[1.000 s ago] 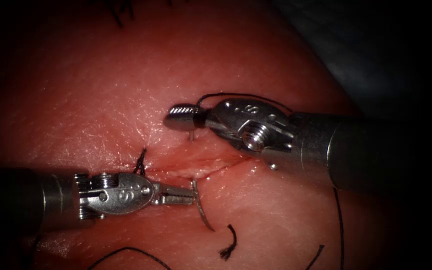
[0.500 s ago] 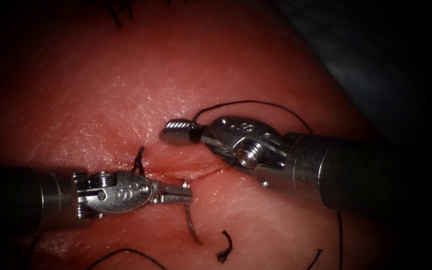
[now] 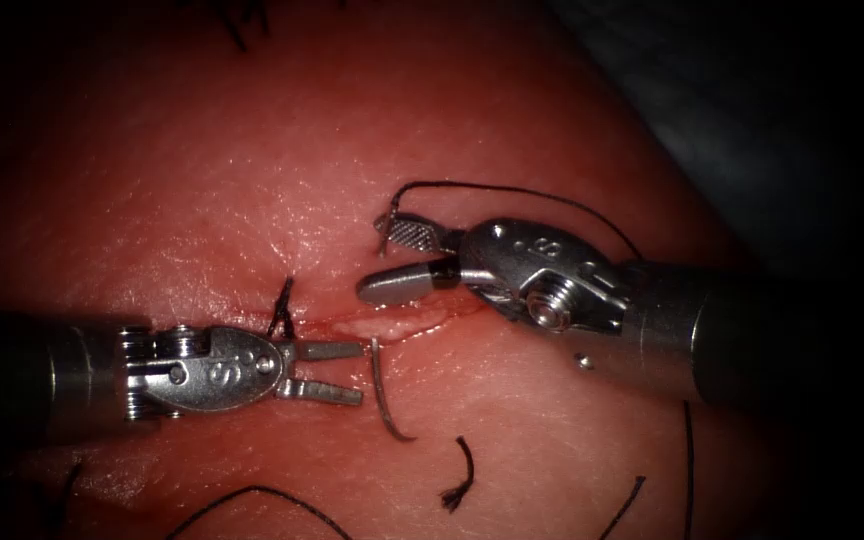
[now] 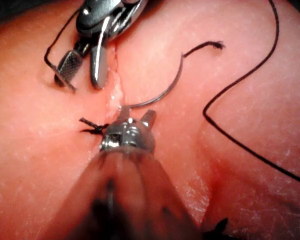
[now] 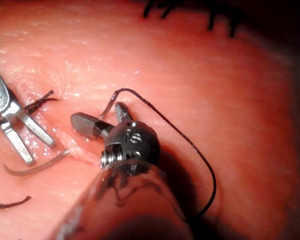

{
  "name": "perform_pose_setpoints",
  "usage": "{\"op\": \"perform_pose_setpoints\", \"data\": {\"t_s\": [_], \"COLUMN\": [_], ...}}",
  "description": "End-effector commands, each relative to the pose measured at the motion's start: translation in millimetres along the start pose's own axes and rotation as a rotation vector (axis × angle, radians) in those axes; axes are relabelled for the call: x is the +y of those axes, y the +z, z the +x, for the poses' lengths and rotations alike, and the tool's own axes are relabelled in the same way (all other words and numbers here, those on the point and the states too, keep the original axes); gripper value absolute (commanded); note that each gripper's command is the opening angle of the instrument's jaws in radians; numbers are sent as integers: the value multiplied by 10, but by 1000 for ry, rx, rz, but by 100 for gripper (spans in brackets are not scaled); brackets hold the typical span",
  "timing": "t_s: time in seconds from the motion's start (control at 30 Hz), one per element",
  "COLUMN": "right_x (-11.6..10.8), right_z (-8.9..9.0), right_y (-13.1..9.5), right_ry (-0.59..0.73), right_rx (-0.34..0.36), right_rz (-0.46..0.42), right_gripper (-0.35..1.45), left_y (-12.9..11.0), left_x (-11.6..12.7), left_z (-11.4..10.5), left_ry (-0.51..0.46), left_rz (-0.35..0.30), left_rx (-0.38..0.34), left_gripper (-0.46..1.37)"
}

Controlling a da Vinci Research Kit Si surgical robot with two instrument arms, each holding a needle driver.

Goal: Wound Closure
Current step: Use the left gripper to pull the needle through the tissue

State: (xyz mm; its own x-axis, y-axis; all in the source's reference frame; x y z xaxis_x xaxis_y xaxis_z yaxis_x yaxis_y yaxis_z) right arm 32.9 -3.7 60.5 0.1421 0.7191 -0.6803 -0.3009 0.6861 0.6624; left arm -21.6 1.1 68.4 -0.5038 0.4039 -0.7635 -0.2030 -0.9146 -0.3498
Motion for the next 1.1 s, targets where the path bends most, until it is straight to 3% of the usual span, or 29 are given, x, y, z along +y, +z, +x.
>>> {"op": "perform_pose_setpoints", "data": {"t_s": [0.03,0.1,0.13,0.2,0.5,0.67,0.9,1.1], "right_x": [3,6,8,10,8,3,-13,-31], "right_z": [-2,-1,-1,0,-4,-9,-16,-19], "right_y": [-2,-4,-5,-7,-23,-43,-69,-82], "right_ry": [-12,-12,-12,-12,-16,26,131,280], "right_rx": [51,93,112,114,112,110,106,181], "right_rz": [-10,-20,-23,-21,1,23,6,-44], "right_gripper": [126,127,127,126,116,97,88,88], "left_y": [0,0,0,1,8,16,27,41], "left_x": [3,5,7,9,20,25,23,22], "left_z": [0,2,3,5,14,18,24,31], "left_ry": [18,30,43,61,104,106,105,100], "left_rz": [-16,-27,-36,-43,-51,-53,-39,-29], "left_rx": [10,14,18,22,29,31,46,44], "left_gripper": [18,27,43,51,64,60,48,33]}}
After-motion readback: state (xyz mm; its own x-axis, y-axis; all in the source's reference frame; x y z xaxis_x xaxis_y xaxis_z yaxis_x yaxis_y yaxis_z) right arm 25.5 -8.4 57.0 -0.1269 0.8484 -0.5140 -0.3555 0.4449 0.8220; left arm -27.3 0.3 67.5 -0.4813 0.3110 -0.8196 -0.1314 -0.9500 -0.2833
